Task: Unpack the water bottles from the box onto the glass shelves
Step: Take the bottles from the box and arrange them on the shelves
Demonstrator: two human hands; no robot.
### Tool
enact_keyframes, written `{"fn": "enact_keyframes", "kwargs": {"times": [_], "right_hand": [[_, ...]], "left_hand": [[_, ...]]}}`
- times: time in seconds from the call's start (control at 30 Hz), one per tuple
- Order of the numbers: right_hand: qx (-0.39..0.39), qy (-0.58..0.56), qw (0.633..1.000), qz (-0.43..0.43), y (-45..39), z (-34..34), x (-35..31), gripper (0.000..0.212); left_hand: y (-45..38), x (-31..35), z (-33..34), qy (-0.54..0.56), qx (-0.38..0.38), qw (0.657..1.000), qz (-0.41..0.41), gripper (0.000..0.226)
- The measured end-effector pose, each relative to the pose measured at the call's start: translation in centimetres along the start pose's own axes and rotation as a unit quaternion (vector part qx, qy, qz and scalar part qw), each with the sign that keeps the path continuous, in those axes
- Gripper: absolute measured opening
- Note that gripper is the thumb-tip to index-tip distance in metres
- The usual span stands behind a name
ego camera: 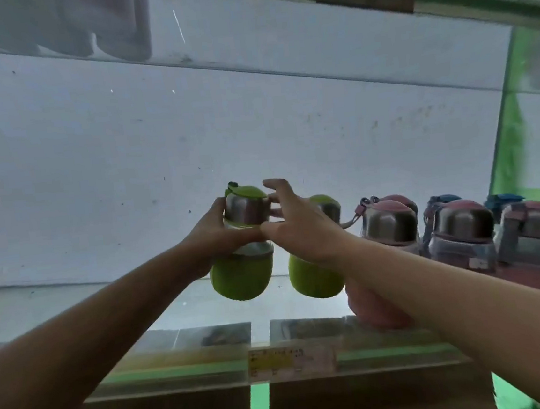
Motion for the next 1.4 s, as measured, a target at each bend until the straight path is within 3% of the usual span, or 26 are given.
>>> {"fn": "enact_keyframes", "kwargs": {"times": [0.17,0.33,0.43,0.53,0.67,1.0,1.4], "right_hand": [[-0.013,0.017,1.0,0.001,-1.3,0.9,0.1,0.074],[0.012,-0.004,1.0,-0.018,-0.7,0.3,-0.5,0.072],[0.02,-0.012,0.999,-0.037,0.7,-0.5,-1.0,0.074],[0.039,-0.018,0.997,-0.057,2.2,-2.6,-1.4,0.073],[0.089,-0.017,0.994,-0.068,5.3,-7.4,-1.0,0.068],[0.198,0.04,0.979,0.021,21.5,-22.2,10.0,0.063],[0.184,0.087,0.96,0.194,46.3,-33.7,29.2,0.066]], "left_hand": [[-1.7,-2.2,-1.2,-0.008,0.002,0.999,-0.04,0.109],[-1.8,-3.6,-1.7,-0.044,0.005,0.995,-0.087,0.092],[-1.0,-1.9,-3.1,-0.179,0.105,0.975,-0.08,0.116],[1.3,3.3,-3.9,-0.223,0.241,0.944,0.033,0.102],[4.1,8.9,-0.7,-0.194,0.258,0.936,0.142,0.078],[9.8,14.7,23.6,-0.121,0.097,0.959,0.237,0.048],[15.0,11.0,58.4,-0.035,-0.101,0.984,0.143,0.046]]}}
Point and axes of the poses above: each hand's wrist, its own y-axis away from the middle knuckle, its own z-axis out of the palm, x = y × z, the point moved 9 cm from there along -y, towards the middle knuckle, and after that the axes turned 4 degrees about -z, right-handed, at the moved point
